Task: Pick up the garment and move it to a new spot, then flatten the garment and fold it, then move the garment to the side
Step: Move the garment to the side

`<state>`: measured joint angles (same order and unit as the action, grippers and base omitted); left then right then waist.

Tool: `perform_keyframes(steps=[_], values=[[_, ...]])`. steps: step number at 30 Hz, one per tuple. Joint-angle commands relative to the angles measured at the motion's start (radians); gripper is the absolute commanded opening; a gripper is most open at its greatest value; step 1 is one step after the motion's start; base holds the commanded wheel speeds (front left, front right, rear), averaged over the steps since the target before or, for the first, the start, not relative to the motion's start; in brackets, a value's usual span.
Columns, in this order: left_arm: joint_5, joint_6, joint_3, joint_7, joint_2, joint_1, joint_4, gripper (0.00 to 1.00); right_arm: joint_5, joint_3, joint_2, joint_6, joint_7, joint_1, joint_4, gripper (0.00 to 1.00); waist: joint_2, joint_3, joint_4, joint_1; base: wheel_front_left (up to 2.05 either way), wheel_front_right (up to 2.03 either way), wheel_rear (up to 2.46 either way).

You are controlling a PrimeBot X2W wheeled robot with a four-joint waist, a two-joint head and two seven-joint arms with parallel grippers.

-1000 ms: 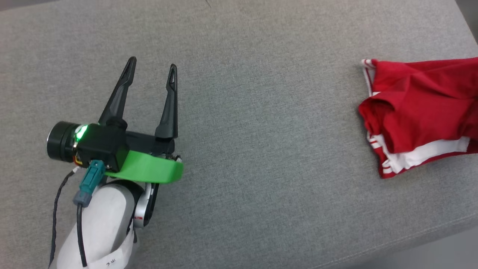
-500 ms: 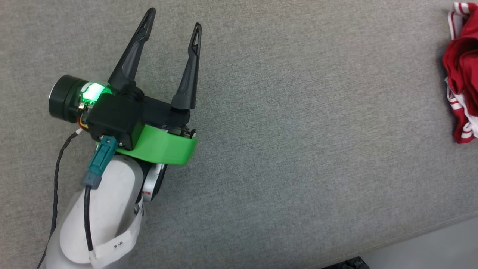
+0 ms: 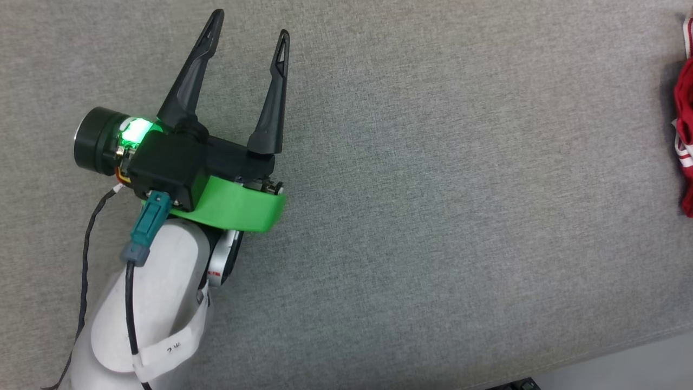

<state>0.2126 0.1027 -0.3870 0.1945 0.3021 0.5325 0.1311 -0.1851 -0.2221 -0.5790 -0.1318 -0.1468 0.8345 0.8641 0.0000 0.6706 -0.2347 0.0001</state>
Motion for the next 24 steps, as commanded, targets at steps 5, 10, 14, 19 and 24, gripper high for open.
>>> perform_keyframes(steps=[5,10,14,19,24], values=[[0.029,0.017,0.008,0.03,-0.014,-0.056,-0.037,1.0,0.19,-0.1,0.036,0.001,0.205,-0.023,-0.032,1.0,0.0,-0.114,0.023,-0.0001,0.0,0.0,0.0],[0.061,0.03,0.017,0.049,-0.032,-0.127,-0.069,1.0,0.285,-0.172,0.114,0.001,0.328,-0.104,-0.092,1.0,0.0,-0.207,0.054,-0.0001,0.0,0.0,0.0],[0.085,0.038,0.026,0.059,-0.05,-0.188,-0.094,1.0,0.304,-0.197,0.186,0.001,0.372,-0.189,-0.147,1.0,0.0,-0.278,0.084,-0.0001,0.0,0.0,0.0],[0.105,0.045,0.04,0.065,-0.069,-0.262,-0.114,1.0,0.288,-0.185,0.265,0.001,0.391,-0.302,-0.229,1.0,0.0,-0.354,0.126,-0.0001,0.0,0.0,0.0],[0.115,0.043,0.058,0.067,-0.085,-0.319,-0.127,1.0,0.235,-0.122,0.325,0.001,0.395,-0.405,-0.308,1.0,0.0,-0.417,0.168,-0.0001,0.0,0.0,0.0]])
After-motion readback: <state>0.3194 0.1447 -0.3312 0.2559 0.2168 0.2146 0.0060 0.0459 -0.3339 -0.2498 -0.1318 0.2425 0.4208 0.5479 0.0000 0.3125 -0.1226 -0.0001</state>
